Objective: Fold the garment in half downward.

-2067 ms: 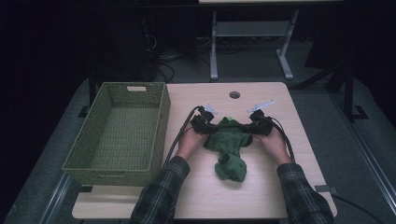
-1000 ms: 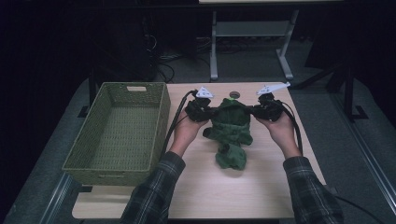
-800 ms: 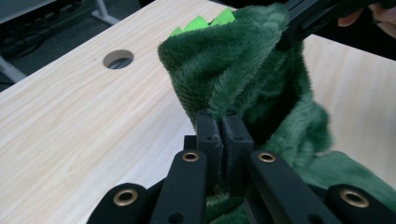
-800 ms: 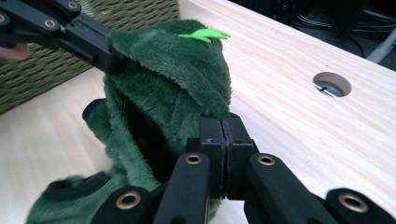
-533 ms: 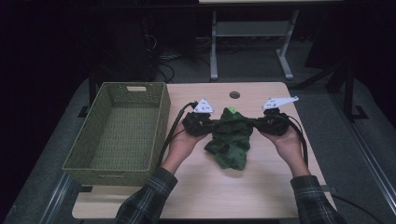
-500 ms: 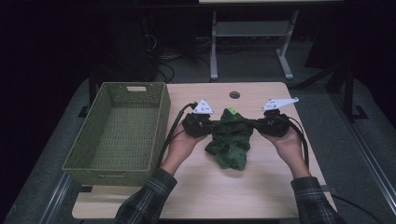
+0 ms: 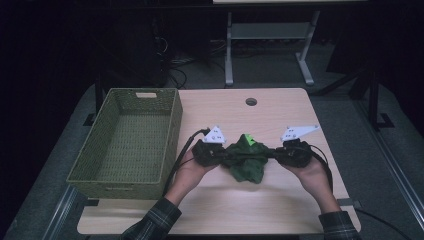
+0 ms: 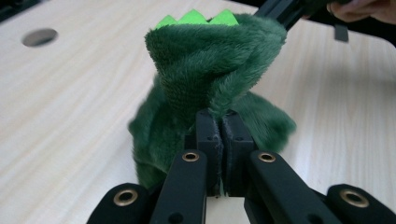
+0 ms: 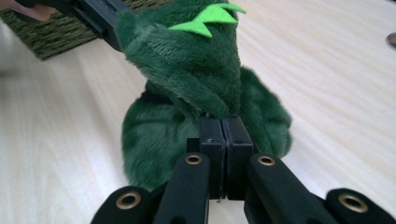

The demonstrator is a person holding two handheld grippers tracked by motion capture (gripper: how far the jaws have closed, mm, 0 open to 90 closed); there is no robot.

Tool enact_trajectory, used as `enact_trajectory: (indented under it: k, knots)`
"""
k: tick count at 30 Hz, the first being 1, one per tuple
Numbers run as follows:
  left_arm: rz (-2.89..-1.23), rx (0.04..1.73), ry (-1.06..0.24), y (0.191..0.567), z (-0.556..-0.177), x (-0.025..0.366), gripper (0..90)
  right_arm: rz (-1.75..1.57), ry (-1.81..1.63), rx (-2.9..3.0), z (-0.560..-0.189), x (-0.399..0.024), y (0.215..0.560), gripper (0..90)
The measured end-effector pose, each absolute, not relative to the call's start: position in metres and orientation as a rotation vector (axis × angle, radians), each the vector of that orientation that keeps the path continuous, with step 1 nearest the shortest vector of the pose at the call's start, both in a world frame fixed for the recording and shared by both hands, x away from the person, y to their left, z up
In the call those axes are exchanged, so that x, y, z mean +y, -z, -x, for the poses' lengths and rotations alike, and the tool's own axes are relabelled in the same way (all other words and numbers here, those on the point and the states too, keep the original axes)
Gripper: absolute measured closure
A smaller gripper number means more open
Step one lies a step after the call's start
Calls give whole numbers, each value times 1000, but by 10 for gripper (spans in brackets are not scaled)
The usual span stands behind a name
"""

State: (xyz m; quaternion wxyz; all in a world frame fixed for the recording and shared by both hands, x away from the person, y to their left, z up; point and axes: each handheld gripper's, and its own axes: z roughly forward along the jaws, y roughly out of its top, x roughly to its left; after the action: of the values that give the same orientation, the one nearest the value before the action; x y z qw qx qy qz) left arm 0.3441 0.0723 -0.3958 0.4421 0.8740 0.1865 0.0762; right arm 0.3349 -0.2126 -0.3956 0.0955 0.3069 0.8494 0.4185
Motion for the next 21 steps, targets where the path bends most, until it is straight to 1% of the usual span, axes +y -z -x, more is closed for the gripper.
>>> enact_trajectory:
  k: [4,14,21]
  knots:
    - [-2209,445,-165,410,-334,71,873,-909,-1250,2548,-324,-212,406,890]
    - [-2280,410,-106,434,-323,68,874,-924,-1225,2613,-306,-210,424,890]
    - [-2325,396,-70,451,-322,63,874,-939,-1198,2656,-304,-211,440,889]
